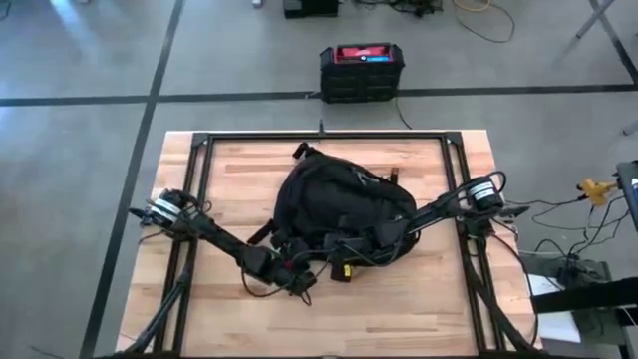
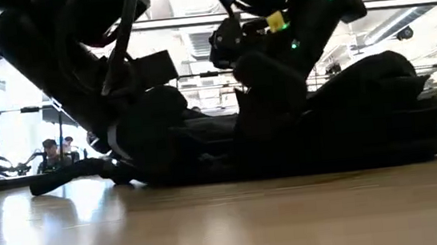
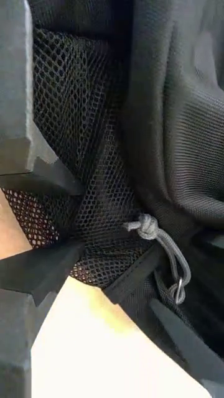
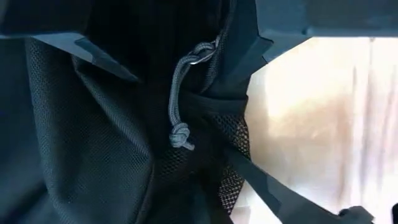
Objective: Unpack backpack
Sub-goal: Close the black backpack
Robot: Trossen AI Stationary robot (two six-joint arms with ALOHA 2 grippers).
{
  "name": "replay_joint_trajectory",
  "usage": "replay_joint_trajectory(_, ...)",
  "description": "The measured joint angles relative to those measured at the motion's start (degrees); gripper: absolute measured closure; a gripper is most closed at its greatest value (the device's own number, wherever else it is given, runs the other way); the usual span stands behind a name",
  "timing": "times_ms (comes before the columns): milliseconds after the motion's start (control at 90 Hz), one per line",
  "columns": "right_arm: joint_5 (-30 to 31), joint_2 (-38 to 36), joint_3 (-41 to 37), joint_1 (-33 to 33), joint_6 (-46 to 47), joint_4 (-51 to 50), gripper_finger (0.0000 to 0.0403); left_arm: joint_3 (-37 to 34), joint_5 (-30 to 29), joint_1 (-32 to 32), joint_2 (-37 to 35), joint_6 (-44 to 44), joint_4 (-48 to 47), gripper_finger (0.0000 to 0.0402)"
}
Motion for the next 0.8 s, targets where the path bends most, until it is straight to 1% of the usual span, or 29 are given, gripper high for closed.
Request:
replay_joint_trajectory(89,1.2,0.7,0.0,0.0,-0.3,1.7,0.0223,-0.8,-0.6,0.0,-0.1,-0.7,0.3,0.0284)
replay_joint_trajectory(167,1.5,0.8,-0.1,0.0,-0.9,3.0,0.0253,-1.4,-1.0,0.0,-0.2,-1.2,0.5,0.0284)
replay_joint_trajectory(233,1.6,0.8,-0.1,-0.1,-1.2,3.6,0.0299,-1.8,-1.5,0.0,-0.2,-1.9,0.9,0.0284)
replay_joint_trajectory(311,1.8,0.9,-0.1,-0.1,-1.3,3.8,0.0368,-2.2,-1.9,0.0,-0.2,-2.4,1.2,0.0284)
replay_joint_trajectory(356,1.7,0.9,-0.1,-0.2,-1.5,3.8,0.0388,-2.3,-1.9,0.0,-0.2,-2.7,1.4,0.0284)
replay_joint_trajectory(467,1.4,0.1,-0.1,0.2,-1.8,2.7,0.0392,-2.8,-1.9,0.0,-0.3,-3.6,1.7,0.0284)
replay_joint_trajectory(556,0.3,-2.1,-0.2,1.3,-3.8,0.5,0.0401,-3.3,-1.9,0.0,-0.3,-4.4,1.8,0.0284)
replay_joint_trajectory(733,-0.4,-7.7,-0.1,4.7,-10.7,0.4,0.0402,-3.7,-2.0,0.0,-0.3,-5.2,2.0,0.0284)
replay_joint_trajectory(800,-2.5,-8.5,-0.1,5.8,-13.8,0.6,0.0402,-3.7,-2.0,0.0,-0.3,-5.3,2.1,0.0284)
